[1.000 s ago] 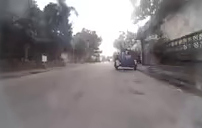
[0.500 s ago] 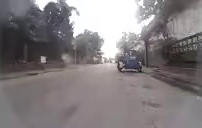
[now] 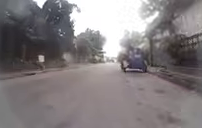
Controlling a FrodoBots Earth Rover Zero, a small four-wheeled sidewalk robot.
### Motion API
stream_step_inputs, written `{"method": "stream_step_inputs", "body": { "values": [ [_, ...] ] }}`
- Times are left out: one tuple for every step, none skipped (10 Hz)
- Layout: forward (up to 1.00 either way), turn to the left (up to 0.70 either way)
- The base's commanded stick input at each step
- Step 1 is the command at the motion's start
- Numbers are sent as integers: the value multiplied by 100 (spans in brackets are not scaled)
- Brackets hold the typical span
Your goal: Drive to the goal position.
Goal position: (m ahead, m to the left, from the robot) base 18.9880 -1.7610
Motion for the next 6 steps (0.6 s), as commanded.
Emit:
{"method": "stream_step_inputs", "body": {
  "values": [
    [100, -40],
    [100, -40],
    [100, -40],
    [100, -18],
    [100, 0],
    [100, 0]
  ]
}}
